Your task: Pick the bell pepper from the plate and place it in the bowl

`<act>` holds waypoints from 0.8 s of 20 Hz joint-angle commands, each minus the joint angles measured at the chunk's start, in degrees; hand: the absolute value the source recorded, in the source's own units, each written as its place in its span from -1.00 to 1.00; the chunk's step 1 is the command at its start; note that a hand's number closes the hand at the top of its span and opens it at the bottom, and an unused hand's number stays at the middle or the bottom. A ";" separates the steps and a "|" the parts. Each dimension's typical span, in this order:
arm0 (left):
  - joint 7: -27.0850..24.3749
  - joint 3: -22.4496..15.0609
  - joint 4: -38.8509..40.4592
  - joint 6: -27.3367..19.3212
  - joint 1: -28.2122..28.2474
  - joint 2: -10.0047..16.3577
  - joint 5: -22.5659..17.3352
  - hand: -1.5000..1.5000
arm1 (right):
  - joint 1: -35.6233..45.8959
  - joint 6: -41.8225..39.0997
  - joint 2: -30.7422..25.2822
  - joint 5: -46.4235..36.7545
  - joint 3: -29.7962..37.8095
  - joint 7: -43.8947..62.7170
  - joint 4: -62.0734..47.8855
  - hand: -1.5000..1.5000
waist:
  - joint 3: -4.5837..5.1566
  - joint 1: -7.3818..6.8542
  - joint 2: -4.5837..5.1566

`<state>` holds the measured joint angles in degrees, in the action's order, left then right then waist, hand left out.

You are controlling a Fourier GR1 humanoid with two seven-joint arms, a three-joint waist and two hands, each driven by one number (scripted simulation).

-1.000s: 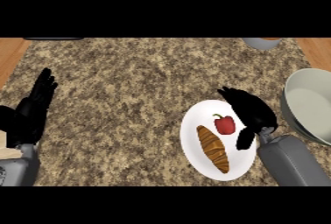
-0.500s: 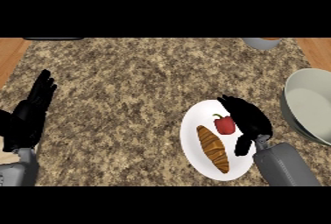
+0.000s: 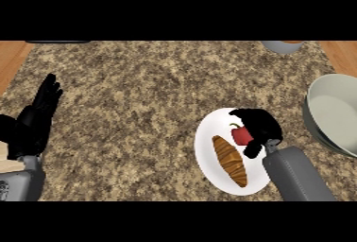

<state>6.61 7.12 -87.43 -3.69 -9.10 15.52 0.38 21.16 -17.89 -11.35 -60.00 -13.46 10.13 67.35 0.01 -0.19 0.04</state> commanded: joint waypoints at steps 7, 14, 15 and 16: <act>3.29 0.07 -0.96 -0.27 -2.69 -1.26 1.31 0.00 | 4.02 7.37 4.73 -2.96 0.21 -7.54 -12.76 1.00 | -0.04 -0.14 0.05; 1.49 1.14 -3.42 2.14 1.95 -0.21 0.37 0.00 | 8.37 8.93 1.47 -0.78 9.34 -3.60 -14.56 1.00 | -0.03 -0.23 -0.05; -0.14 0.38 -2.18 0.83 2.19 -1.68 1.34 0.00 | 11.41 10.23 5.68 -1.16 12.05 5.75 -18.13 1.00 | -0.03 -1.05 0.31; 0.84 1.17 -1.68 1.79 0.54 -0.32 0.60 0.00 | 11.86 10.98 3.90 0.32 16.25 9.08 -19.08 1.00 | -0.05 -0.80 0.60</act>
<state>7.55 7.94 -89.27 -2.58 -8.26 14.65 1.40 30.14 -10.17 -8.04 -61.29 -5.32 8.44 52.20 0.44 -0.54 -0.21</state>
